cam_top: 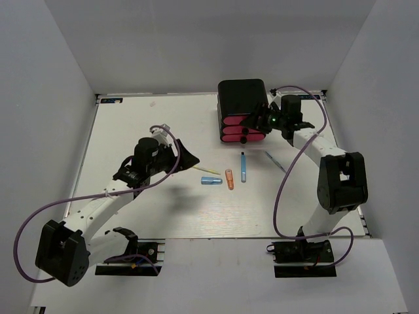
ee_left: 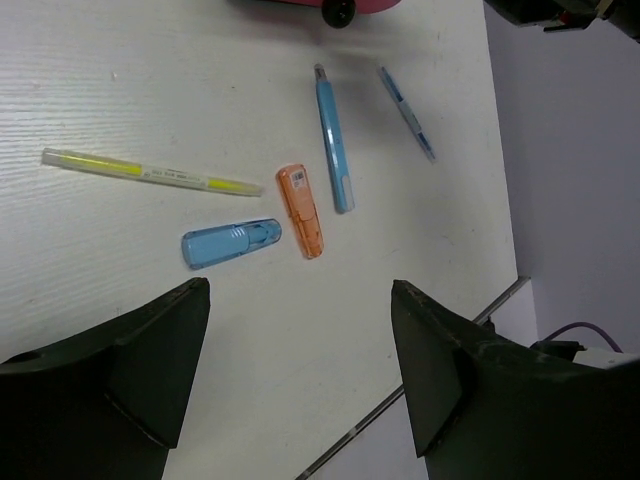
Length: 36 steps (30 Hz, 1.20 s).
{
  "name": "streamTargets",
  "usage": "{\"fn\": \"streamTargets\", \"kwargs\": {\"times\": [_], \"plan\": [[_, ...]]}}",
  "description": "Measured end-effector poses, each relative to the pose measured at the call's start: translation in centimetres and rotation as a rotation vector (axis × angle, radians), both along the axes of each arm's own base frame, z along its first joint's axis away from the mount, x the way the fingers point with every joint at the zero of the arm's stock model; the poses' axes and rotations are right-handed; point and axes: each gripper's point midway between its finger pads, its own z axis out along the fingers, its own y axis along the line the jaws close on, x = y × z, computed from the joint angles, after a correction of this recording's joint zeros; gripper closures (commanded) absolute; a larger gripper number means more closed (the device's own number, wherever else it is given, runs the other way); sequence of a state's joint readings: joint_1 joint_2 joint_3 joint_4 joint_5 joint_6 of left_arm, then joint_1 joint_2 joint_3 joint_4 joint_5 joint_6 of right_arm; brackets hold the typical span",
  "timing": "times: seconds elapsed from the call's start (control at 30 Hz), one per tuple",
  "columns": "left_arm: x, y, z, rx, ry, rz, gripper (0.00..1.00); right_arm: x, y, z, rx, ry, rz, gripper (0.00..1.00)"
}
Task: Sort the stationery into containers
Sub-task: Open the storage box from the storage box, then pick up the pen from the center of the board.
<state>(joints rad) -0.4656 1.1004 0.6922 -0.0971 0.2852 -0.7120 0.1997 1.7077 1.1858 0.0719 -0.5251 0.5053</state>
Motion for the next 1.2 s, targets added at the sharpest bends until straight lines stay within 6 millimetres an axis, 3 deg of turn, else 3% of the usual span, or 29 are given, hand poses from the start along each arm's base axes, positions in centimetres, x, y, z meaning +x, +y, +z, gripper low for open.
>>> {"fn": "streamTargets", "kwargs": {"times": [0.1, 0.2, 0.23, 0.3, 0.5, 0.63, 0.73, 0.77, 0.87, 0.9, 0.93, 1.2], "plan": [[-0.2, 0.4, -0.5, 0.011, 0.014, 0.015, 0.17, 0.9, 0.2, -0.4, -0.005, 0.011, -0.038, 0.45], [-0.4, 0.6, -0.8, 0.018, 0.025, 0.024, 0.17, 1.5, 0.1, -0.8, -0.018, 0.015, -0.082, 0.62], [-0.4, 0.6, -0.8, 0.019, 0.026, 0.027, 0.17, 1.6, 0.1, -0.9, -0.018, 0.020, -0.092, 0.73], [-0.4, 0.8, -0.8, 0.021, 0.025, 0.036, 0.17, 1.7, 0.2, -0.9, -0.018, 0.021, -0.106, 0.79], [-0.1, 1.0, -0.9, 0.022, 0.030, 0.064, 0.18, 1.5, 0.2, -1.0, -0.012, -0.002, -0.115, 0.83], [0.4, 1.3, -1.7, 0.032, 0.056, 0.100, 0.18, -1.4, -0.3, -1.0, -0.005, -0.008, -0.107, 0.83], [0.9, 1.9, -3.2, 0.071, 0.102, 0.147, 0.18, -3.9, -0.6, -1.3, -0.003, -0.003, -0.098, 0.75], [1.0, 2.1, -3.6, 0.088, 0.118, 0.164, 0.18, -4.4, -0.7, -1.3, -0.003, -0.003, -0.096, 0.66], [1.9, 3.4, -4.8, 0.159, 0.165, 0.237, 0.18, -5.2, -0.8, -1.4, -0.004, -0.002, -0.091, 0.54], [2.3, 3.9, -5.1, 0.187, 0.175, 0.267, 0.18, -5.3, -0.8, -1.5, -0.005, -0.003, -0.090, 0.41], [2.6, 4.4, -5.3, 0.213, 0.183, 0.292, 0.18, -5.3, -0.8, -1.5, -0.007, -0.001, -0.090, 0.36], [5.9, 7.8, -7.5, 0.477, 0.244, 0.442, 0.18, -5.6, -1.0, -2.1, -0.028, 0.008, -0.080, 0.29]]}}
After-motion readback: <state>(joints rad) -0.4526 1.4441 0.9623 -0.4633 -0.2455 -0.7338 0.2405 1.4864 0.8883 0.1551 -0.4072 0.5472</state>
